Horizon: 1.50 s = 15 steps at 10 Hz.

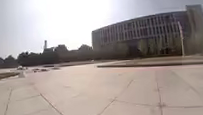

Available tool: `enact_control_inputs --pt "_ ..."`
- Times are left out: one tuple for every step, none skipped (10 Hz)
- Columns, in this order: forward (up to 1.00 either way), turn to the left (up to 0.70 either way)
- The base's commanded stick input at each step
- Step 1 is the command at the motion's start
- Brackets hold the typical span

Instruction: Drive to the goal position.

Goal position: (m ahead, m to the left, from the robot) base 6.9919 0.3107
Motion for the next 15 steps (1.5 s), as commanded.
enact_control_inputs --pt "0.7 0.0" --pt "0.7 0.0" --pt "0.7 0.0" --pt "0.7 0.0" --pt "0.7 0.0" --pt "0.7 0.0" --pt "0.7 0.0" --pt "0.7 0.0" --pt "0.7 0.0" --pt "0.7 0.0" --pt "0.7 0.0" --pt "0.7 0.0" --pt "0.7 0.0" --pt "0.7 0.0" --pt "0.7 0.0"
